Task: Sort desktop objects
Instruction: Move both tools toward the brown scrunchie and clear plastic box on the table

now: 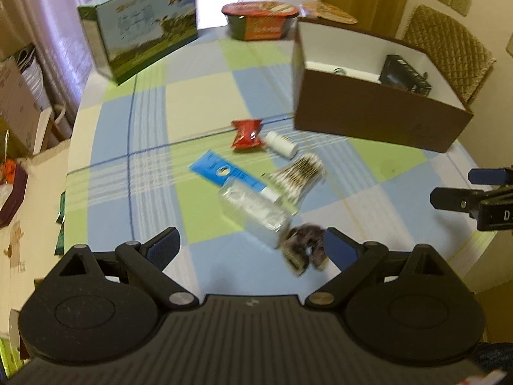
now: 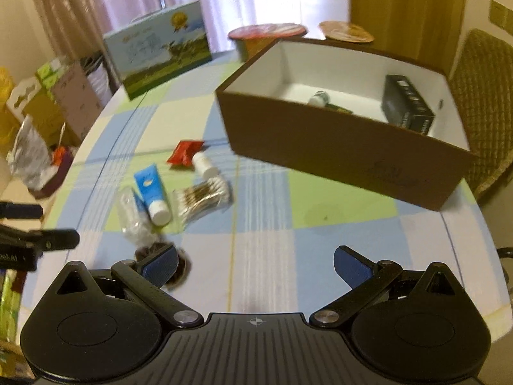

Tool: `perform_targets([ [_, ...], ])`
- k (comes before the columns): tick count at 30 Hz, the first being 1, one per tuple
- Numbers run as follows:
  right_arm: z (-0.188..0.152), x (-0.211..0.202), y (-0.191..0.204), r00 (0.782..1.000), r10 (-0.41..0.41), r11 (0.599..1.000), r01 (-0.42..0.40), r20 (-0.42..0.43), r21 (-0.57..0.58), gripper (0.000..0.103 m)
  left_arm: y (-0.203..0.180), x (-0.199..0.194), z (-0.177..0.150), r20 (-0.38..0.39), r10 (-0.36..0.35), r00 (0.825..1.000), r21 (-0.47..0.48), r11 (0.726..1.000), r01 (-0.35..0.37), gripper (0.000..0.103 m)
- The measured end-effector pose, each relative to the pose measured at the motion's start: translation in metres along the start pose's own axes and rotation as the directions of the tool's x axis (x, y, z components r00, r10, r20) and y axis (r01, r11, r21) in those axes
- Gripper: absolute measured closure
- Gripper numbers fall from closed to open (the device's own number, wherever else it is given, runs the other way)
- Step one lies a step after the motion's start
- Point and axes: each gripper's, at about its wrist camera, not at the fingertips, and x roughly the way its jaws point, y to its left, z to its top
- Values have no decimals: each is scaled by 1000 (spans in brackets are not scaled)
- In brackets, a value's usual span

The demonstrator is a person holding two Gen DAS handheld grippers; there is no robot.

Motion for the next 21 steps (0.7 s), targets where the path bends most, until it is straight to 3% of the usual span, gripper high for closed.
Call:
perform_targets([
  [8,-17,32,34,999,34,992,-37,-26,-124,2,23,7,-12,-23,20,1000,-32,999,-20,9],
  [17,-19,65,51,991,108,983,-119,-85,-139,3,38,26,-18,-70,26,997,-64,998,-31,9],
  [21,-17,79,57,982,140,977,-157,-126,-142,18,42,34,-18,-86,24,996,-66,997,-29,9],
])
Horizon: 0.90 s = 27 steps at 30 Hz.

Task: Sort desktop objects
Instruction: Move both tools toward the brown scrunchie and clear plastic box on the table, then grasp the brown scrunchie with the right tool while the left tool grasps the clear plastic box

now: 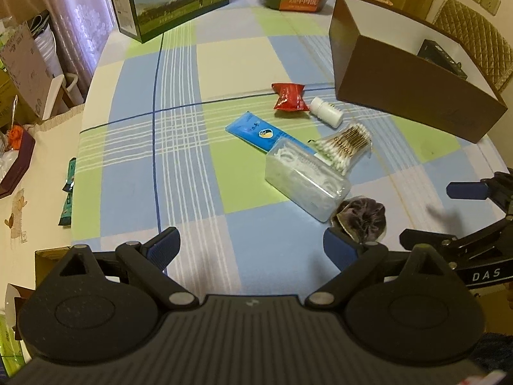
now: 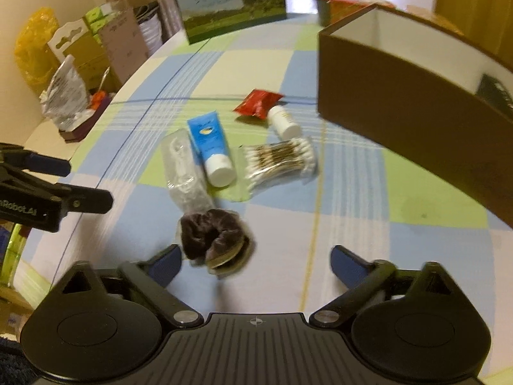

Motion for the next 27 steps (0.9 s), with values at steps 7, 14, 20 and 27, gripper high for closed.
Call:
perform_targets([
  [7,4,22,6,997,64,998,-65,-48,-23,29,8,20,2,-41,14,999,-6,1000,-14,9],
  [14,7,39,15,994,83,993,-88,-75,-72,35,12,28,3,-69,18,997,-17,1000,-19,9],
  [20,5,40,4,993,86,994,-90,-81,-54,71,9,30,7,-75,13,997,-14,1000,-15,9],
  [27,3,32,-21,995,10,1000,-10,-95,2,89,-3,30,16,-61,-20,998,0,1000,20,9],
])
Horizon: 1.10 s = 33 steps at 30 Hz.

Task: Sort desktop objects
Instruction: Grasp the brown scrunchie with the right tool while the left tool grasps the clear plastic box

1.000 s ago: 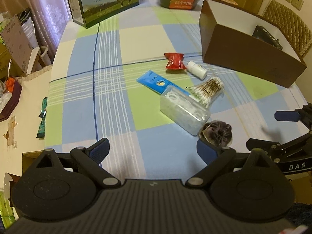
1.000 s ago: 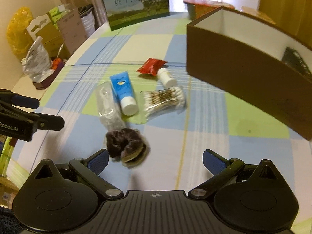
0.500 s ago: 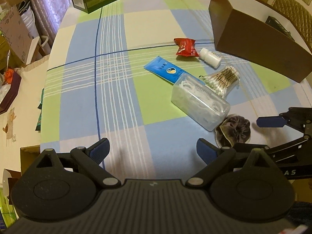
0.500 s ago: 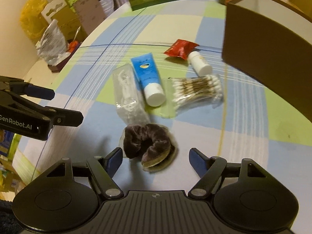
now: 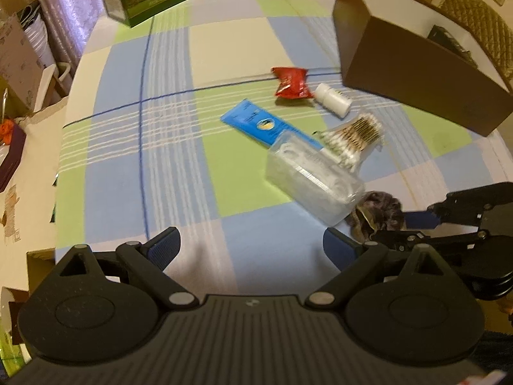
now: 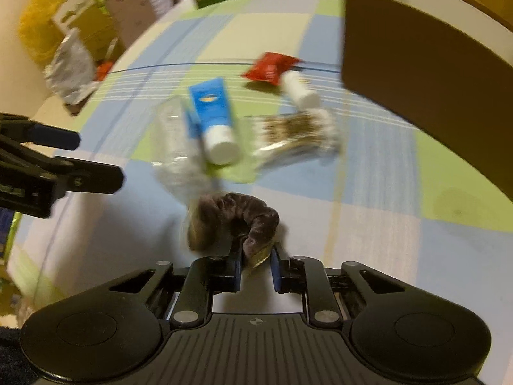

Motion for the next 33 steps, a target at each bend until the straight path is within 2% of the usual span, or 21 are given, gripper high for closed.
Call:
perform_targets([
  [11,-2,-20,-56,990,-138,985,135,18,108,89,-29,17,24,42,-91,995,0,996,92,10],
  [16,-5,-30,-71,990,-137,980,131,30,149,89,-38,35,35,39,-67,997,14,998,67,17],
  [17,-5,-32,-73,991,-131,980,124,34,155,88,-39,38,37,36,-63,997,22,998,63,22],
  [18,-6,-34,-73,992,-124,981,117,37,156,85,-40,40,37,34,-63,997,33,998,62,27],
  [20,-7,-38,-74,993,-112,983,103,49,154,69,-42,46,38,26,-52,998,67,996,50,31],
  [22,-8,-44,-74,991,-115,984,103,75,148,43,-40,48,36,25,-62,998,91,994,60,41],
  [24,-10,-49,-74,990,-104,987,90,98,135,38,-37,47,34,21,-78,997,116,990,75,57],
  [25,-10,-49,-73,990,-94,988,81,102,129,37,-35,46,33,22,-78,997,134,988,74,61],
  [26,-11,-51,-72,991,-82,990,69,107,120,37,-32,45,32,19,-76,997,148,986,72,72],
  [27,-11,-51,-70,991,-70,992,58,112,108,36,-30,45,31,17,-78,997,152,986,74,78],
  [33,-9,-44,-58,994,-30,999,24,107,49,33,-21,39,23,-11,-58,998,174,983,59,78],
])
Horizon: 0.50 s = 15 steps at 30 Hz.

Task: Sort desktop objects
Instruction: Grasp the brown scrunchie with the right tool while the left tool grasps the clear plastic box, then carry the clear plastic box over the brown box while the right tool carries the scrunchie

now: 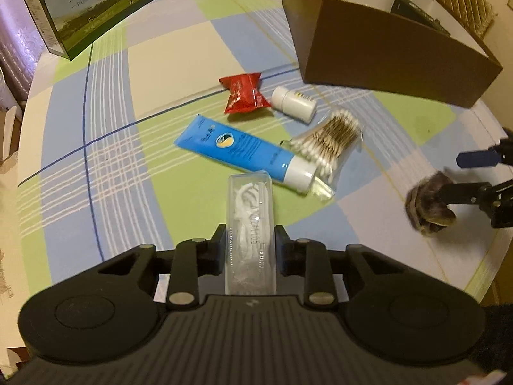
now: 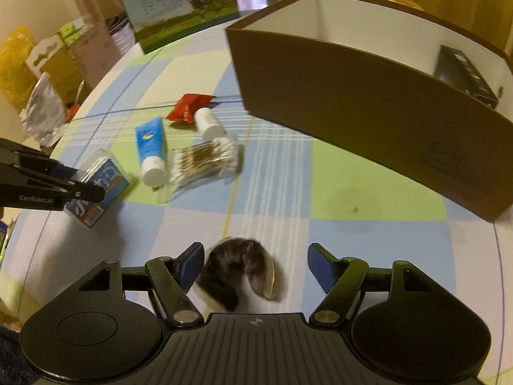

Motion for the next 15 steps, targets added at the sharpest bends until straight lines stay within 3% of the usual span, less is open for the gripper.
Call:
perform_targets([
  [7,-1,12,11,1000,3,999,-4,-31,-49,30,-2,11,5,-1,4,1000,-13,1000,-4,77],
  [15,-10,26,21,996,-50,991,40,-69,-130,32,-6,14,-1,-11,29,1000,-7,1000,-29,78],
])
